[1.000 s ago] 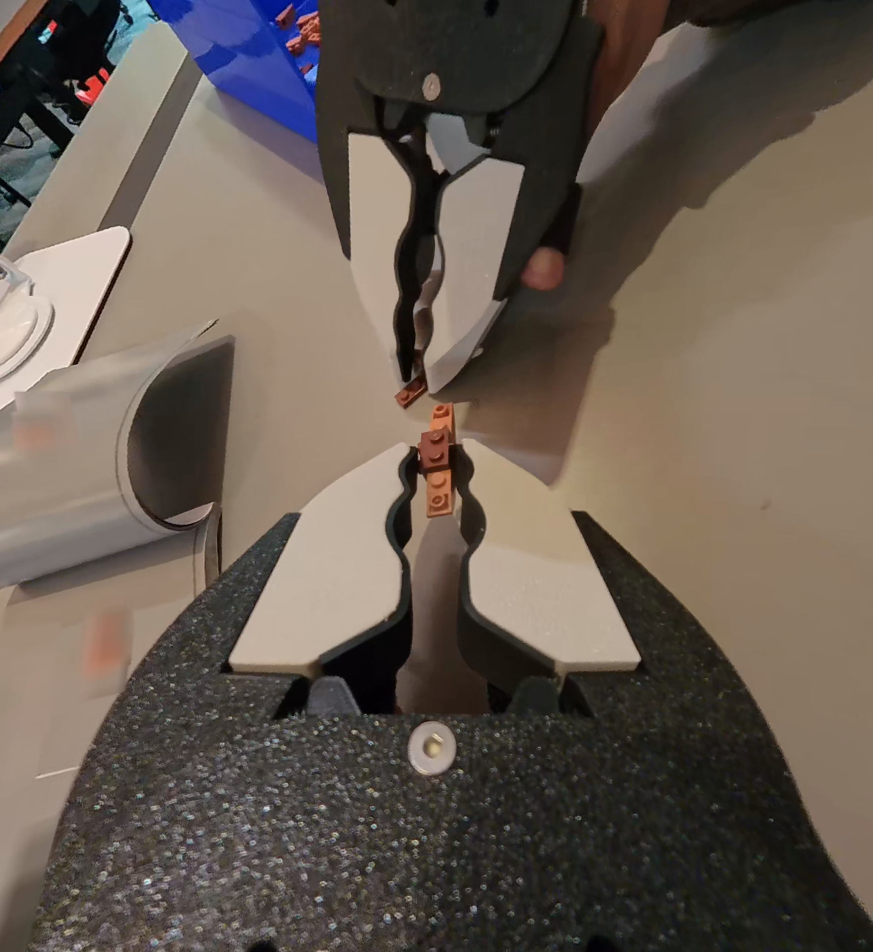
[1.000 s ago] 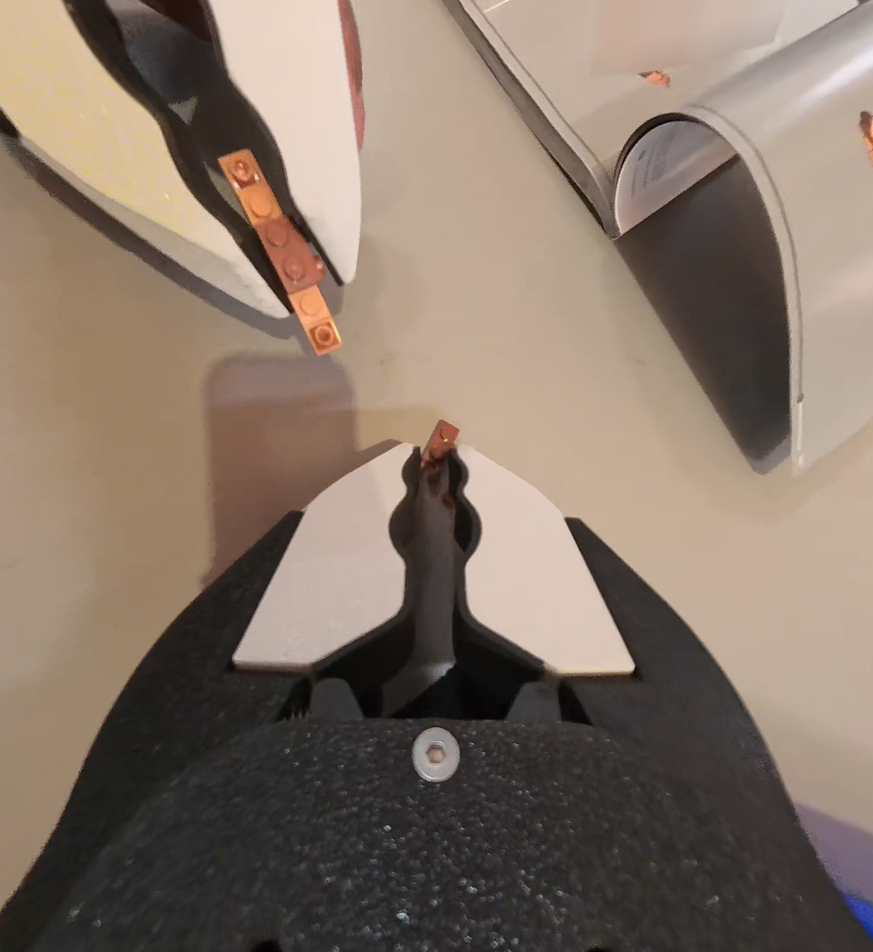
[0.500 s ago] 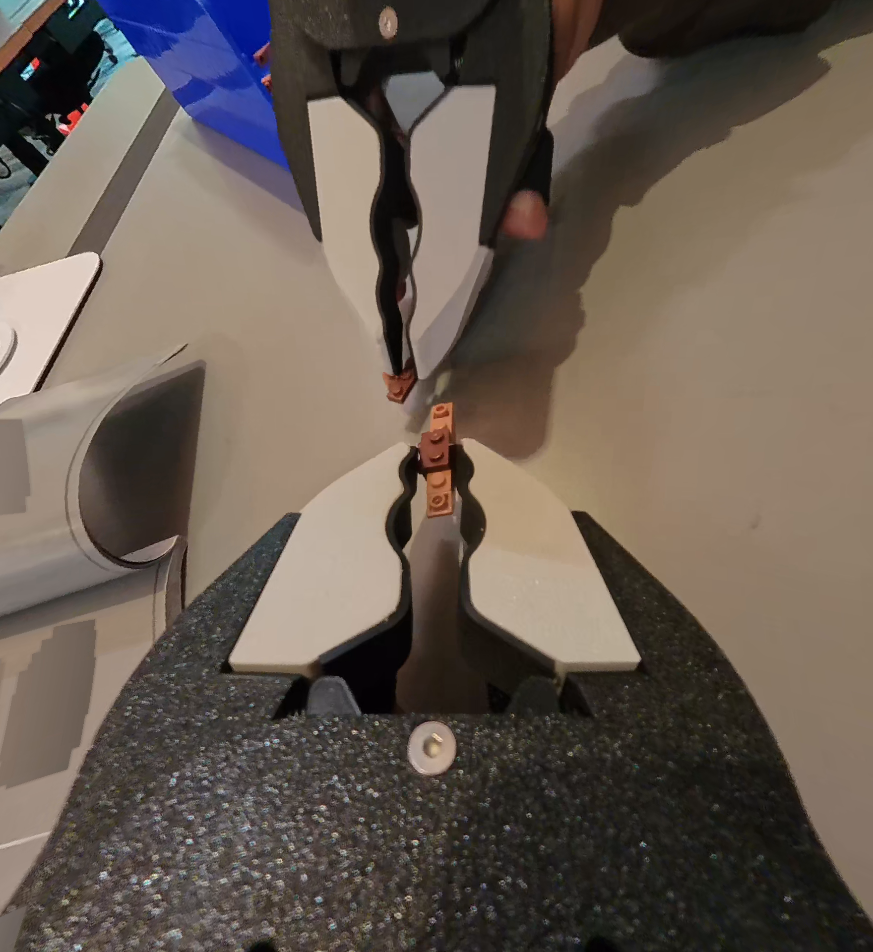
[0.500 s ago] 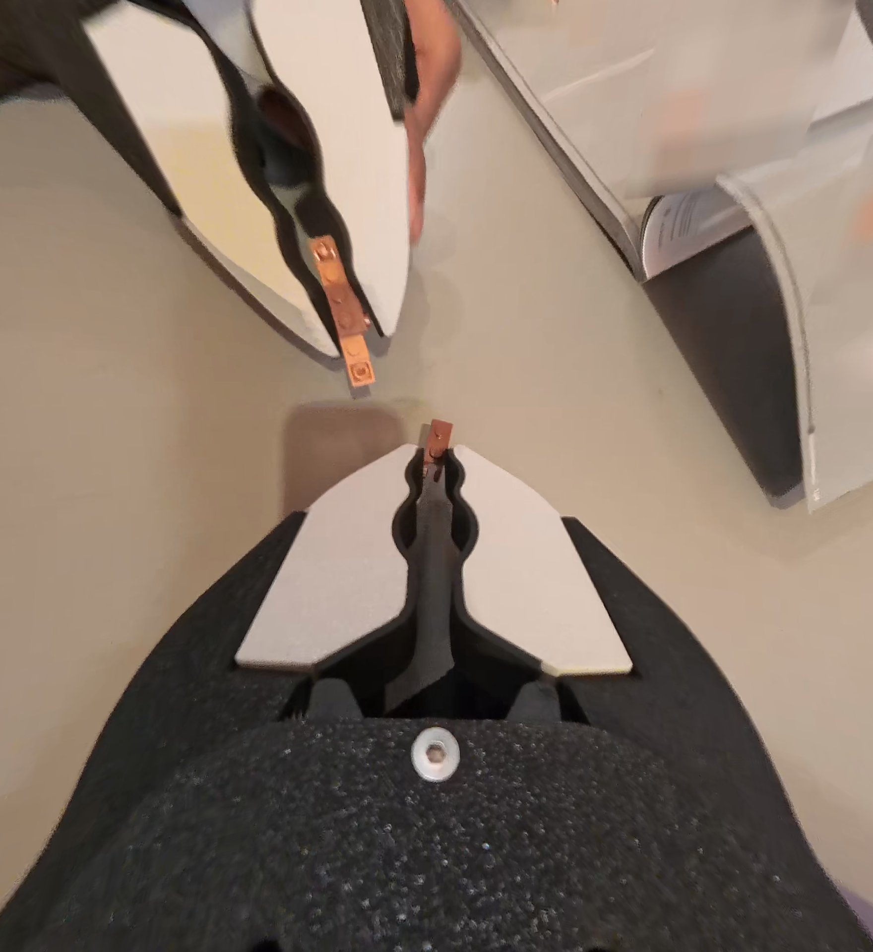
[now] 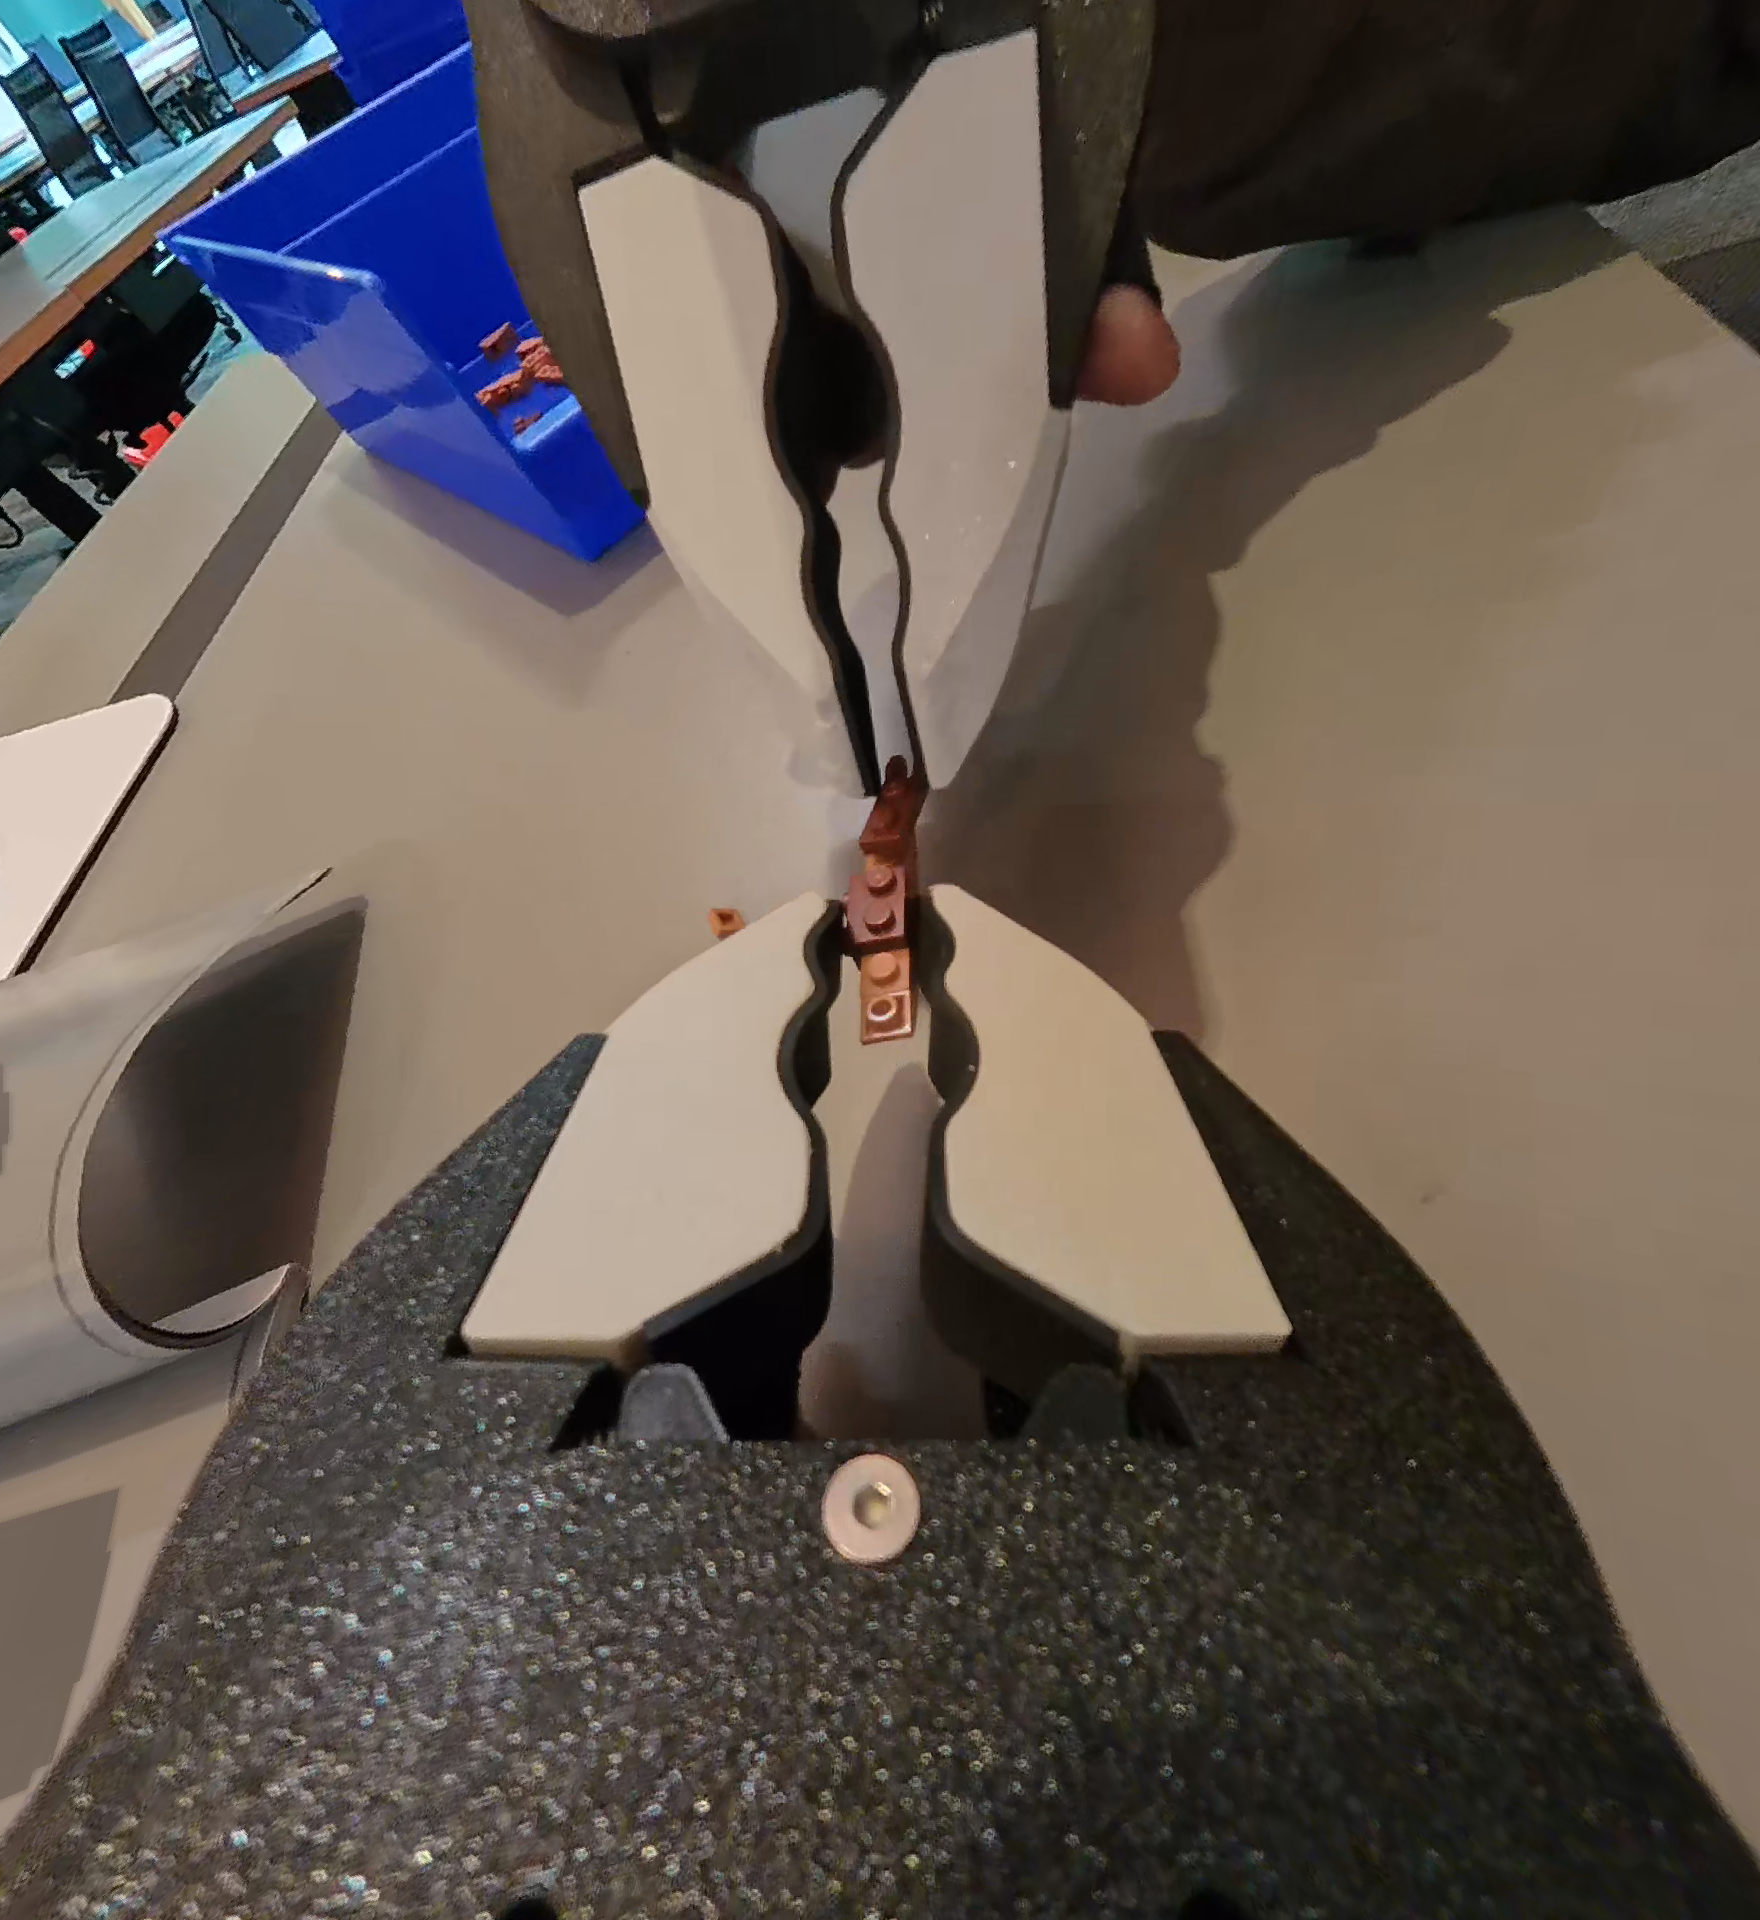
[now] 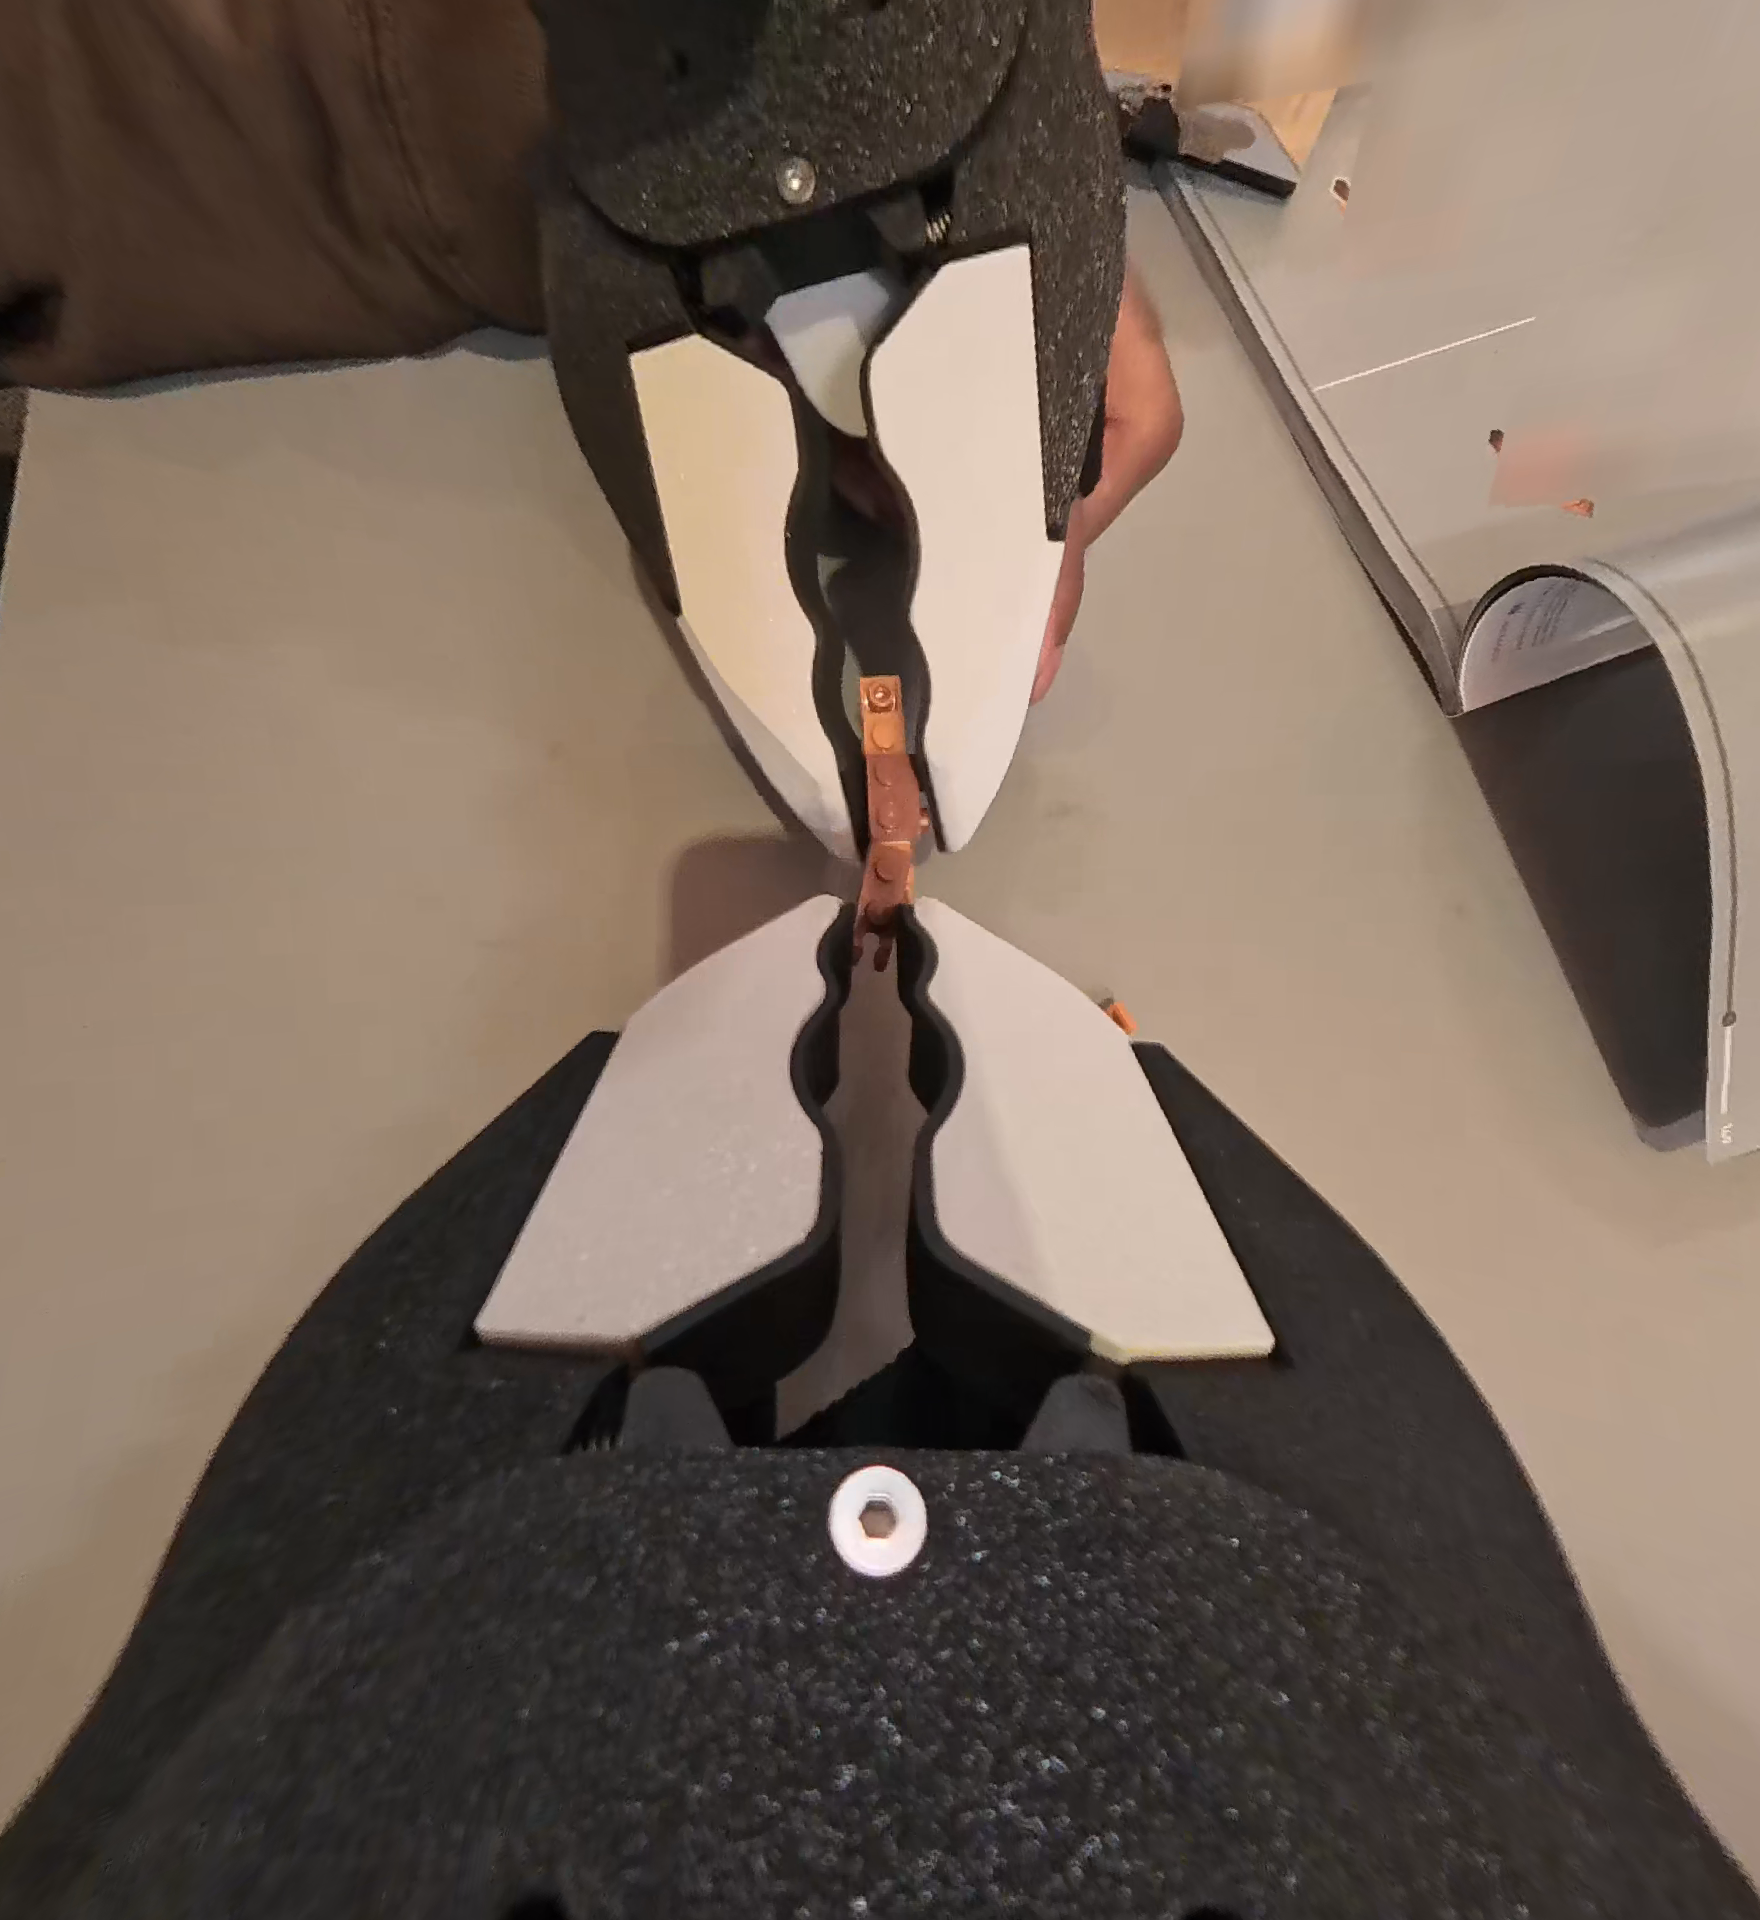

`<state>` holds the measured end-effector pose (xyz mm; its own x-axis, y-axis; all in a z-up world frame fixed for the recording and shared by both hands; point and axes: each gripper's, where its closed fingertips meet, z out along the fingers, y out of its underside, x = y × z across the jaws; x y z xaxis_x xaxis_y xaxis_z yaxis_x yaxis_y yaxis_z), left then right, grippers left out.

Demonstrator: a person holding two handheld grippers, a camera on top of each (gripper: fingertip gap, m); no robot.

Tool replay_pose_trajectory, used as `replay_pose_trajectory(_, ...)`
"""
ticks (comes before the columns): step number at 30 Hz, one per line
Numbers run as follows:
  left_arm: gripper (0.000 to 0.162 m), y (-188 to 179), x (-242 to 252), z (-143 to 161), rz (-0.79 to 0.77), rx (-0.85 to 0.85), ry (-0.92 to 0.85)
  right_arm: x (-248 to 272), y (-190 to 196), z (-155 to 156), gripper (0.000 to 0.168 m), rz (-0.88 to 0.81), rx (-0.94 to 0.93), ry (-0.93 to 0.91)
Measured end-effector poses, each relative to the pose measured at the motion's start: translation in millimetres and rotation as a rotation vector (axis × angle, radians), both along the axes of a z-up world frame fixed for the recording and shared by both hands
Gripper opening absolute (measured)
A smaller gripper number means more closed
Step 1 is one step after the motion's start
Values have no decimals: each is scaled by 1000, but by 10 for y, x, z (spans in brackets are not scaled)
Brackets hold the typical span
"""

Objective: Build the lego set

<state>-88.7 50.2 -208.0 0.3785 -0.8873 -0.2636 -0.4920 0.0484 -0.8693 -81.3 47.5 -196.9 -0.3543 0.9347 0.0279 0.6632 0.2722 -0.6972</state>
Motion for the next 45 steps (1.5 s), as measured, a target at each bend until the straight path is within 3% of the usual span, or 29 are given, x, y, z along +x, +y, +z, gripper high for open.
replay_pose_trajectory(31, 14, -94, 96, 69, -69, 8, -51, 50, -84, 13, 9, 44, 20, -25)
replay_pose_trajectory(37, 14, -78, 65, 8, -50, -8, -7, 165, 69, 35, 14, 16, 35, -30)
replay_pose_trajectory(45, 14, -75, 64, -47, -44, -17, 34, 542, 85, -438, 21, 173, 103, -167)
